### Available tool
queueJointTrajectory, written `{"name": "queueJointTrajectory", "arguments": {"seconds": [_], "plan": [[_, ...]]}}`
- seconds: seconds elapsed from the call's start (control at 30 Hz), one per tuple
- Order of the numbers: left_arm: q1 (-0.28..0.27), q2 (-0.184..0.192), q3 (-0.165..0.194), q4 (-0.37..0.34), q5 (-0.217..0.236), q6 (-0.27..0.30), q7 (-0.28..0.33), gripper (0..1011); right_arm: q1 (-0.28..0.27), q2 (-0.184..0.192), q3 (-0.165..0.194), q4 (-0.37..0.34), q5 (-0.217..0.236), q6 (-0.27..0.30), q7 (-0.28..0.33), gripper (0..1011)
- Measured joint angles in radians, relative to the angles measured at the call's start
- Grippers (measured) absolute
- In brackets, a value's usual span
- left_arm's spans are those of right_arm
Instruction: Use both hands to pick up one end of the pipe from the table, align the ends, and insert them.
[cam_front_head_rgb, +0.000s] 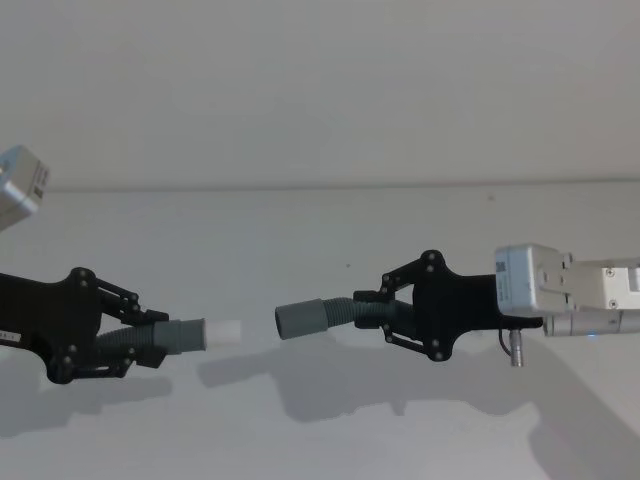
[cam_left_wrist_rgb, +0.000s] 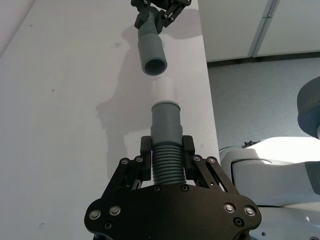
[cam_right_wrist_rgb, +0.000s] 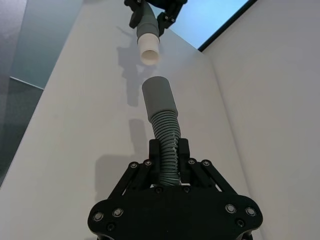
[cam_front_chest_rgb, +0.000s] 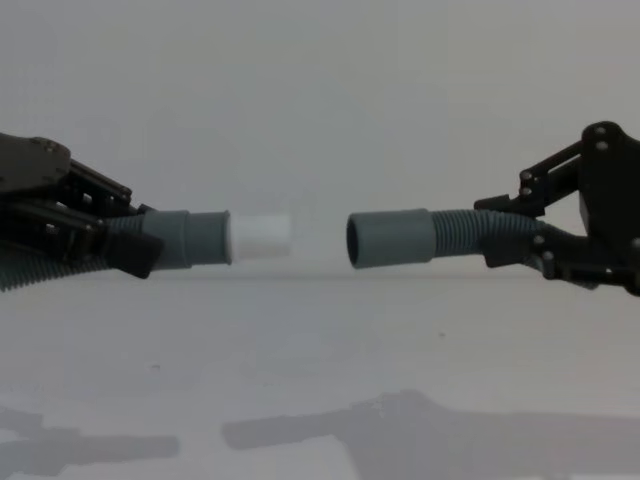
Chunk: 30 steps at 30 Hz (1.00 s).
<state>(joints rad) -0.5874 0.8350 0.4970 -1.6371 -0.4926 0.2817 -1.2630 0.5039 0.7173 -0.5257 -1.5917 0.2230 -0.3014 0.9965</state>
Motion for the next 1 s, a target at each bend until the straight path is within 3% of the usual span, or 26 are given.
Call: {"name": "queueJointTrajectory", "arguments": {"seconds": [0.47,1.0], "plan": [[0.0,0.0,0.0,0.0,0.0,0.0,0.0,325,-0.01,0.0,-0.008,-0.027,-0.009,0.04,-0.043,186],[0.0,0.0,0.0,0.0,0.0,0.0,0.0,325,-0.034,0.023,-0.015,-0.073,0.019,0.07,-0.059,186]]}}
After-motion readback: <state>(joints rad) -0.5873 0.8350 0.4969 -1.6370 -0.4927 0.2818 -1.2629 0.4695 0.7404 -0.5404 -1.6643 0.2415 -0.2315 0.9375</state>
